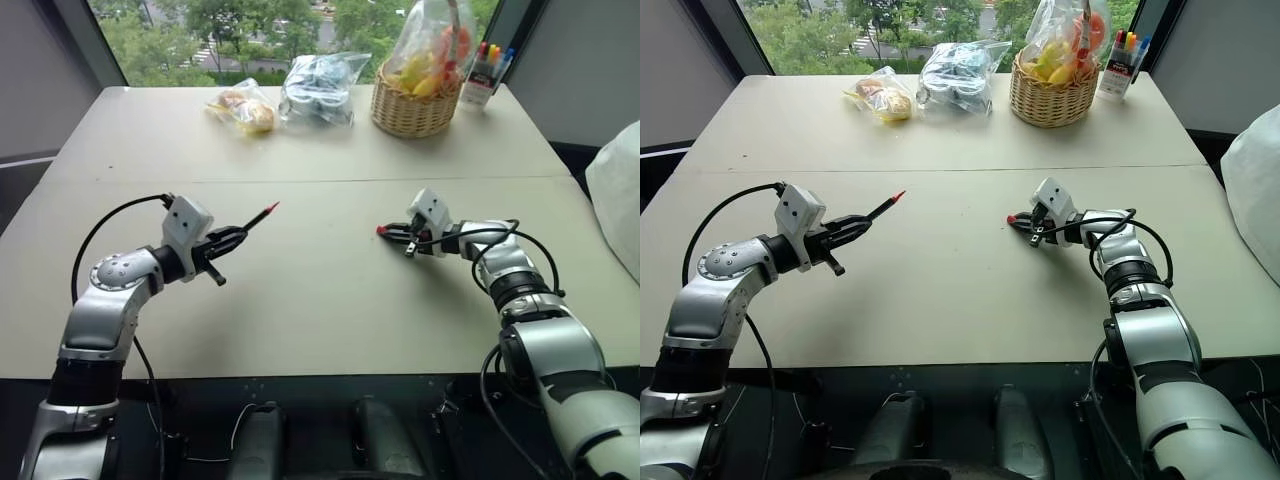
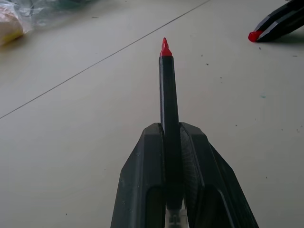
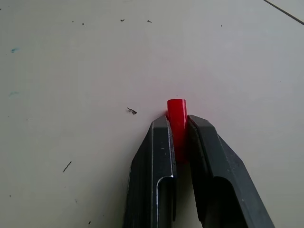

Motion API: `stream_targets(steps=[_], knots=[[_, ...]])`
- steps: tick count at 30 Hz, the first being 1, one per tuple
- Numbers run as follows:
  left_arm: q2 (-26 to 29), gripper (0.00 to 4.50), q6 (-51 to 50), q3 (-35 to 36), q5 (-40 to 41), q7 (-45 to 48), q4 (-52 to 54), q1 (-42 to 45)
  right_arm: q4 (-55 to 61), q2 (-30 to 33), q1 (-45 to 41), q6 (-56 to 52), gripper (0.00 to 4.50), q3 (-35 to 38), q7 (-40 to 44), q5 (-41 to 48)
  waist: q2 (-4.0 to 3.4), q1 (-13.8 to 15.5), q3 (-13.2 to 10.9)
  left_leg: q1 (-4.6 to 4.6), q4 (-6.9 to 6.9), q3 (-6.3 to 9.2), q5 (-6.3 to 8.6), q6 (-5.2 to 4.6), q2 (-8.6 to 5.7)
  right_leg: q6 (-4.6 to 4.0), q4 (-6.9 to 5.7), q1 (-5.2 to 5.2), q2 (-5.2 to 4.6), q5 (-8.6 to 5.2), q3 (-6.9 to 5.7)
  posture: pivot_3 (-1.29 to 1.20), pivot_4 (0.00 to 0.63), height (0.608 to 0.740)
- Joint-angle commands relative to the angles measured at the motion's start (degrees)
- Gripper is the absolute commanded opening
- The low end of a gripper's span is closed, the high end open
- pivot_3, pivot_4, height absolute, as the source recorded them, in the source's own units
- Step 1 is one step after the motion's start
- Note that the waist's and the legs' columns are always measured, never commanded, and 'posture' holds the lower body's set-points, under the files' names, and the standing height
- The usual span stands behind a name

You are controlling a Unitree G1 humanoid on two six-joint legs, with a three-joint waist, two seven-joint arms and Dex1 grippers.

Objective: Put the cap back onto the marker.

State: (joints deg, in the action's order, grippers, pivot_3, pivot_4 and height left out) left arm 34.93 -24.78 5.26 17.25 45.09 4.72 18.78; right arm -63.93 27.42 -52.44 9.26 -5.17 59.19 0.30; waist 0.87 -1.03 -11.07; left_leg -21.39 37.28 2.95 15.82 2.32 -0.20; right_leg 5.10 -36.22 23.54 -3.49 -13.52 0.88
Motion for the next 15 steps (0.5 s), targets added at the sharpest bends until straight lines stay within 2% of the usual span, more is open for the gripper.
stream_targets(steps=[1, 7, 15], knots=[[0.9, 0.0, 1.2, -0.2, 0.0, 0.6, 1.2, 1.2, 0.8, 0.5, 1.1, 0.1, 0.06, 0.4, -1.1, -0.9, 0.0, 0.0, 0.0, 0.0, 0.0, 0.0, 0.0, 0.0, 0.0, 0.0, 0.0, 0.0, 0.0, 0.0, 0.0, 0.0, 0.15, 0.74], [1.2, 0.0, 3.5, -2.3, -0.2, 4.6, -0.4, 2.3, 13.6, 0.0, 4.0, 0.5, 0.06, -1.4, 0.3, -1.0, -0.01, -0.1, 0.0, -0.02, -0.01, 0.0, 0.0, 0.0, 0.0, 0.0, 0.0, 0.03, 0.01, 0.0, 0.0, 0.0, 0.15, 0.74], [2.6, 0.0, 17.1, -9.6, -6.0, 14.0, -11.9, 8.6, 34.8, 0.0, 7.2, -3.4, 0.06, -5.2, 1.7, -2.0, -0.04, -0.1, 0.0, -0.07, -0.05, -0.02, 0.0, 0.0, 0.01, 0.0, -0.05, 0.17, 0.06, 0.0, 0.02, 0.0, 0.15, 0.74]])
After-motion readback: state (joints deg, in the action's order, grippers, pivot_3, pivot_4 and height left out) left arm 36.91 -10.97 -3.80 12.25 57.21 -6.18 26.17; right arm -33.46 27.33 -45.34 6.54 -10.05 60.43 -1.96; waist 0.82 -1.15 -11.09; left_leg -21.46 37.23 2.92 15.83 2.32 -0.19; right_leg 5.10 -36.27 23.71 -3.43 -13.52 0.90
